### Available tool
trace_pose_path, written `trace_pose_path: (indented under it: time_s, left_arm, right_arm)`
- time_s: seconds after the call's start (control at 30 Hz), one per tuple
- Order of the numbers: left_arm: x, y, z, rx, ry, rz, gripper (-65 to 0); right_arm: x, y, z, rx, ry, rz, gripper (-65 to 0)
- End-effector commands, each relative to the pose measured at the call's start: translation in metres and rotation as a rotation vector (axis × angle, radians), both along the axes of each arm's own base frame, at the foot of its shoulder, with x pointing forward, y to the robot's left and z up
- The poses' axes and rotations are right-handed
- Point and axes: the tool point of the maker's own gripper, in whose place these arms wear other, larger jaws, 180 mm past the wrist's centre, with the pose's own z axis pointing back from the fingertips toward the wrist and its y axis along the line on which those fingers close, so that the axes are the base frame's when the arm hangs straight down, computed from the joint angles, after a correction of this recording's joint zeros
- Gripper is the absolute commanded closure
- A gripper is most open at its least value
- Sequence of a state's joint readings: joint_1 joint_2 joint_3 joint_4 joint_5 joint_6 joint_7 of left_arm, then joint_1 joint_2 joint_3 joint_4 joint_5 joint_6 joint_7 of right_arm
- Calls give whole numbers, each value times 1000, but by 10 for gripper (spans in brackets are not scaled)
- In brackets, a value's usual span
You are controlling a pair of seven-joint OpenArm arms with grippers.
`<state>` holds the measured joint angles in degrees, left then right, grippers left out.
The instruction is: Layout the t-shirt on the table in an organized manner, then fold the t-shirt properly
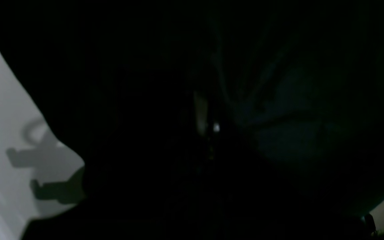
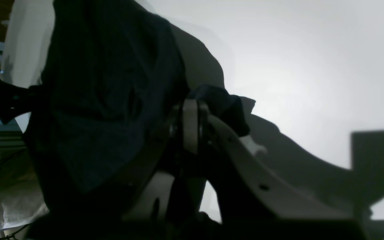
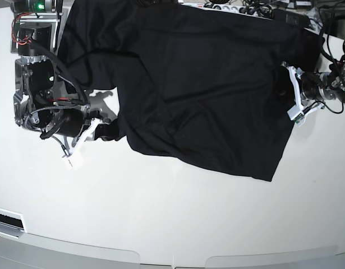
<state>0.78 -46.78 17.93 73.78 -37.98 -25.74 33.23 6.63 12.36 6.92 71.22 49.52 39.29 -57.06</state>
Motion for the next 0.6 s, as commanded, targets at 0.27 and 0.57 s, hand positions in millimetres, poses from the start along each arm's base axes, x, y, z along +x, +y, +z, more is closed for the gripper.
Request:
trace_pose_path:
  time_s: [0.27,0.57]
  left_arm:
    - [6,5,6,12,-15,-1,0]
    - [6,6,6,13,-14,-1,0]
  right_arm:
    - [16,-2,18,11,-62,-1,0]
    - [52,-9,84,-202,-262,97,0]
